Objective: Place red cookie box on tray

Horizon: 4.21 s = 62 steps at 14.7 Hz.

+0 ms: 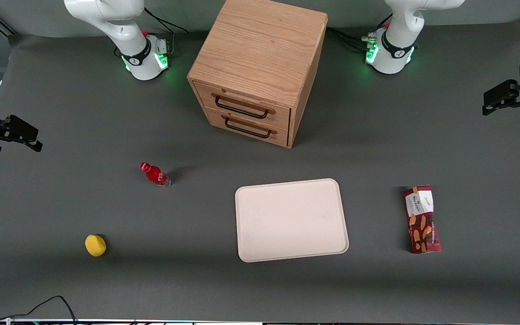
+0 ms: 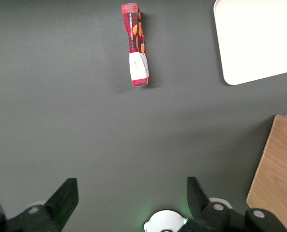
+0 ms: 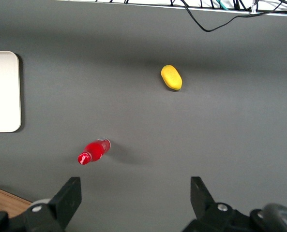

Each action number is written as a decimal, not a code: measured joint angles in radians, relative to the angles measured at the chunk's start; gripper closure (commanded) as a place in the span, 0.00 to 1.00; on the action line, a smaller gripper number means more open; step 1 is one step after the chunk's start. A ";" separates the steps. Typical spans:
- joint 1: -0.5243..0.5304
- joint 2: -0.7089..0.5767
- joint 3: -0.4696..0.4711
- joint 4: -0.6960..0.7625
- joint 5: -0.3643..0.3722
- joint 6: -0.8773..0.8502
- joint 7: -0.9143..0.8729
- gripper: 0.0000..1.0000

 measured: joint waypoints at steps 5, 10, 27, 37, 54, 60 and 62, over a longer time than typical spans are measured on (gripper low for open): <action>-0.005 0.000 0.007 0.000 -0.006 0.000 0.018 0.00; -0.005 0.030 0.014 -0.008 -0.008 0.042 0.022 0.00; 0.057 0.643 0.019 -0.048 -0.008 0.779 0.024 0.00; 0.057 0.702 0.014 -0.068 -0.015 0.821 0.008 1.00; -0.097 0.356 -0.107 0.117 -0.022 0.229 -0.468 1.00; -0.158 0.441 -0.265 0.117 -0.020 0.405 -0.742 1.00; -0.187 0.518 -0.266 0.116 -0.017 0.490 -0.745 1.00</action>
